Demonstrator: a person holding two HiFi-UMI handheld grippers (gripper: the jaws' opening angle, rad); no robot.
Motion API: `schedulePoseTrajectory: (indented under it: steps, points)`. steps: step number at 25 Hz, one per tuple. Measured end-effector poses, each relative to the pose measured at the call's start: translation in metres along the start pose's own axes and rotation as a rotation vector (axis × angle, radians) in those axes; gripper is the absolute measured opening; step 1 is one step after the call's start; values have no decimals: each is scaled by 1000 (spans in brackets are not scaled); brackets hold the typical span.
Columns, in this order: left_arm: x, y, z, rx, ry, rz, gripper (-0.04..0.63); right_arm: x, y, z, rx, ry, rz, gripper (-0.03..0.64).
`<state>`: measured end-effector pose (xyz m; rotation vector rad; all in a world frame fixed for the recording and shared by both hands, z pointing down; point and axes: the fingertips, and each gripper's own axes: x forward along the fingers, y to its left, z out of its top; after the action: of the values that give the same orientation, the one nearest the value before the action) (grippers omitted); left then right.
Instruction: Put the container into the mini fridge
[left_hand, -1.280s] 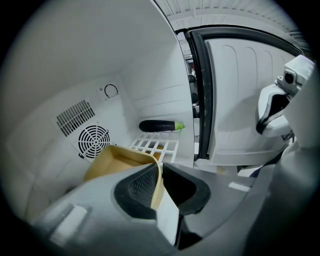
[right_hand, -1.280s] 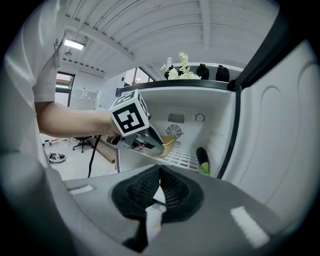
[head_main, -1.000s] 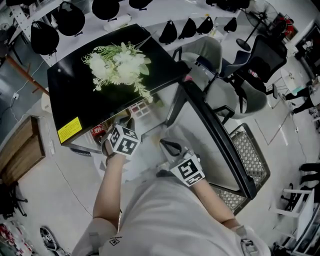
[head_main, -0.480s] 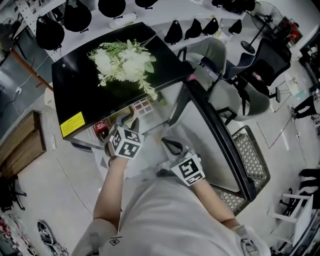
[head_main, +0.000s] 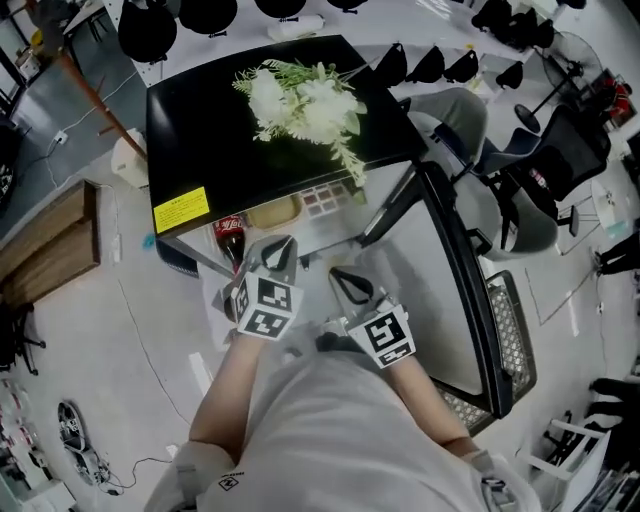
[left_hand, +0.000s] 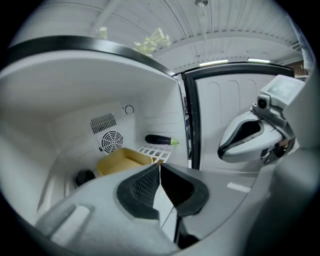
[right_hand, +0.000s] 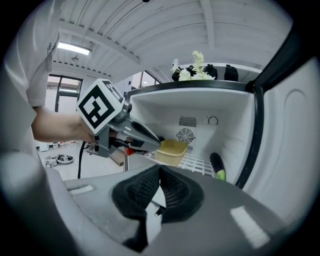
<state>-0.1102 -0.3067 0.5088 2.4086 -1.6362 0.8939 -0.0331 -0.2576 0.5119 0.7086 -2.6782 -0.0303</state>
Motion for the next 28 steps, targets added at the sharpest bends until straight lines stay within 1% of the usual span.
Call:
schedulePoseTrajectory:
  steps: [4,6,11,15,19,25,28]
  points:
    - [-25,-1,-15,-57,-17,-5,9,6,12,14,-15,-32,32,3]
    - [-39,1,-25,-83,-20,8,9,10,18,20,-30,-45,50,3]
    - [-77,8,-51,-118,-31,67,9,20,36,34,-47,-76,101,3]
    - [-106,17,-70,-192,-48,127,8,26,51,42,-51,-92,149,3]
    - [-133,25,-79,-251,-103,159,8,29,67,47,-47,-98,182,3]
    - [-165,30,-103,-294,-99,209,8,34,80,50,-35,-105,213,3]
    - [-180,34,-110,-320,-119,237,8,34,87,55,-39,-120,235,3]
